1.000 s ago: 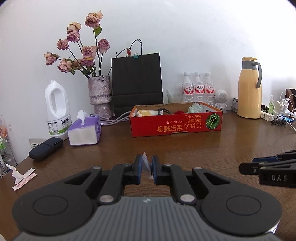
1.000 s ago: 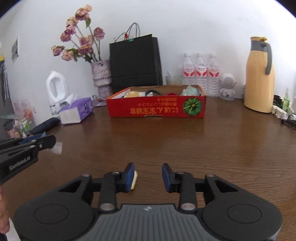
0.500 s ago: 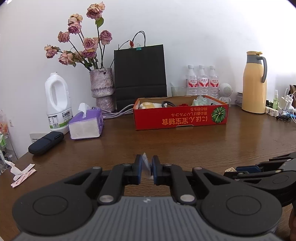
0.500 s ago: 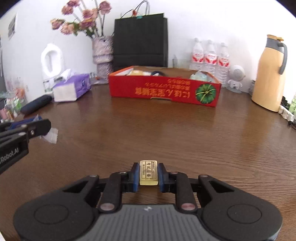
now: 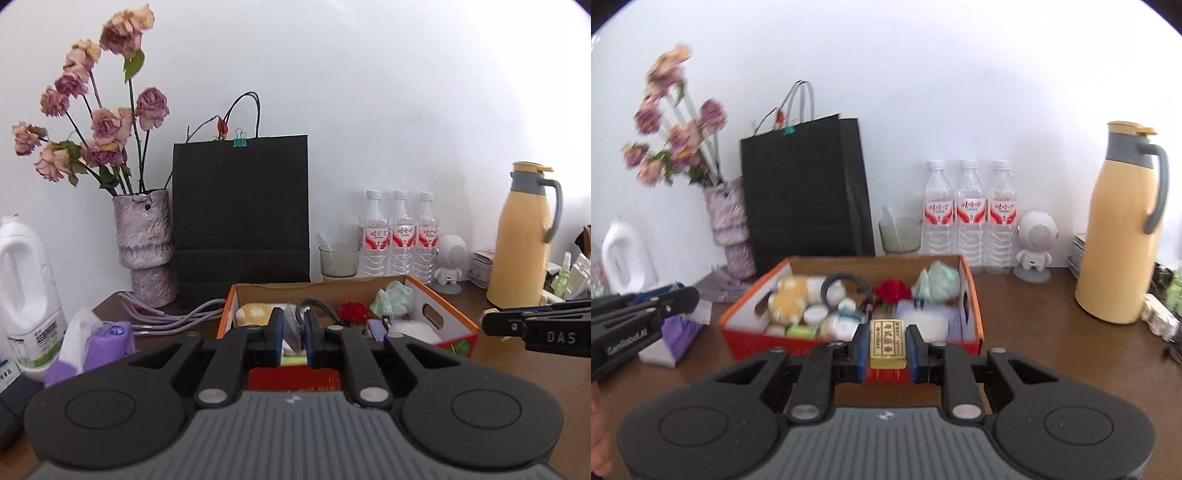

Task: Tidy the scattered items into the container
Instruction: 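Carry the beige block and clear wrapper over the cardboard box, then open both grippers to release the block and wrapper into the box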

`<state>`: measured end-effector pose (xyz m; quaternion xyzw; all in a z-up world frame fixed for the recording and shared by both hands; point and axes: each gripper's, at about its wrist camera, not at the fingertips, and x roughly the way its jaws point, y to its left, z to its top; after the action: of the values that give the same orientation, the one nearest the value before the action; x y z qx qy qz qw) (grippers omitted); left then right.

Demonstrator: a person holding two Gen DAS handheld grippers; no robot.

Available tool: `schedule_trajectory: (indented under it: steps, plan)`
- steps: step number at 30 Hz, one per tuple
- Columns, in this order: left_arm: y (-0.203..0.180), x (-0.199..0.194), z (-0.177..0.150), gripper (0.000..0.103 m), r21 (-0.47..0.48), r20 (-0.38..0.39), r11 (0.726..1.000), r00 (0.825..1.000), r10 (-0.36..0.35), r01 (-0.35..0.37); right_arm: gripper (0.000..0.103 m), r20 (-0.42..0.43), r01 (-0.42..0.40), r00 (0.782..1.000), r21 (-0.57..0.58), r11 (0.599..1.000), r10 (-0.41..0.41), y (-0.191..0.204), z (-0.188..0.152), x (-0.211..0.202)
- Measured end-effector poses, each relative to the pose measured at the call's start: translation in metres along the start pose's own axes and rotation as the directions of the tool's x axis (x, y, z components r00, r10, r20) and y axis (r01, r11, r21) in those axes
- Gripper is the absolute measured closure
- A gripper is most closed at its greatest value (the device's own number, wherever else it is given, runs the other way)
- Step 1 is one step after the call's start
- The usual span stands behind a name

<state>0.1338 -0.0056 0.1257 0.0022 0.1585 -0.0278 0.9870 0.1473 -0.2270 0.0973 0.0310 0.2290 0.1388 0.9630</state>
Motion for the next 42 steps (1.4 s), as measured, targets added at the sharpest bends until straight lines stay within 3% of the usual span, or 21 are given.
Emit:
schedule_trajectory:
  steps: [3, 6, 9, 12, 14, 17, 20, 27, 29, 30, 31, 33, 35, 39, 42]
  plan:
    - [0.015, 0.061, 0.03, 0.091, -0.045, -0.129, 0.998, 0.991, -0.046, 0.041, 0.084, -0.04, -0.047, 0.998, 0.035, 0.998, 0.048, -0.016, 0.048, 0.042]
    - [0.021, 0.116, 0.045, 0.091, -0.036, -0.272, 0.998, 0.961, -0.056, 0.048, 0.084, -0.137, -0.049, 0.989, 0.025, 0.998, 0.052, -0.023, 0.083, 0.086]
    - [0.025, 0.161, 0.046, 0.091, -0.074, -0.411, 0.997, 0.91, -0.064, 0.037, 0.084, -0.27, -0.053, 0.961, 0.021, 0.998, 0.057, -0.021, 0.099, 0.134]
    - [0.015, 0.196, 0.038, 0.091, -0.077, -0.538, 0.994, 0.836, -0.109, 0.08, 0.084, -0.407, -0.057, 0.91, 0.051, 0.997, 0.073, -0.018, 0.092, 0.18]
    - [0.006, 0.211, 0.03, 0.091, -0.034, -0.584, 0.997, 0.808, -0.081, 0.076, 0.084, -0.473, -0.045, 0.878, 0.059, 0.997, 0.068, -0.017, 0.087, 0.207]
    - [0.012, 0.217, 0.027, 0.091, -0.016, -0.59, 0.998, 0.805, -0.064, 0.067, 0.084, -0.538, -0.027, 0.841, 0.053, 0.998, 0.051, -0.015, 0.076, 0.234]
    - [0.026, 0.216, 0.019, 0.091, -0.003, -0.615, 0.998, 0.787, -0.056, 0.068, 0.084, -0.582, -0.021, 0.813, 0.0, 1.0, 0.017, -0.009, 0.062, 0.249]
    - [0.039, 0.216, 0.004, 0.086, 0.009, -0.654, 0.999, 0.756, -0.028, 0.044, 0.083, -0.602, -0.011, 0.798, -0.04, 0.999, -0.015, -0.002, 0.05, 0.262]
    - [0.041, 0.216, 0.005, 0.078, 0.008, -0.658, 0.999, 0.753, -0.031, 0.048, 0.08, -0.605, -0.001, 0.796, -0.024, 1.0, -0.013, -0.004, 0.053, 0.258]
    - [0.042, 0.215, 0.006, 0.072, 0.006, -0.657, 0.999, 0.753, -0.03, 0.046, 0.072, -0.605, 0.001, 0.796, -0.01, 1.0, -0.007, -0.007, 0.056, 0.255]
    - [0.043, 0.213, 0.007, 0.058, 0.003, -0.654, 0.999, 0.756, -0.032, 0.045, 0.066, -0.603, 0.007, 0.798, 0.0, 1.0, -0.006, -0.01, 0.06, 0.251]
    - [0.045, 0.211, 0.008, 0.052, -0.003, -0.65, 1.0, 0.76, -0.025, 0.03, 0.052, -0.591, 0.024, 0.807, -0.002, 1.0, -0.02, -0.017, 0.067, 0.241]
    - [0.045, 0.208, 0.007, 0.048, -0.02, -0.655, 1.0, 0.755, -0.021, 0.011, 0.052, -0.581, 0.041, 0.814, 0.022, 0.999, -0.021, -0.029, 0.069, 0.232]
    - [0.046, 0.2, 0.009, 0.041, -0.06, -0.66, 0.998, 0.75, -0.038, -0.002, 0.052, -0.607, 0.086, 0.795, 0.086, 0.993, -0.016, -0.047, 0.064, 0.218]
    - [0.042, 0.189, 0.019, 0.026, -0.058, -0.644, 0.998, 0.765, -0.019, -0.024, 0.052, -0.615, 0.088, 0.789, 0.099, 0.991, -0.009, -0.05, 0.067, 0.203]
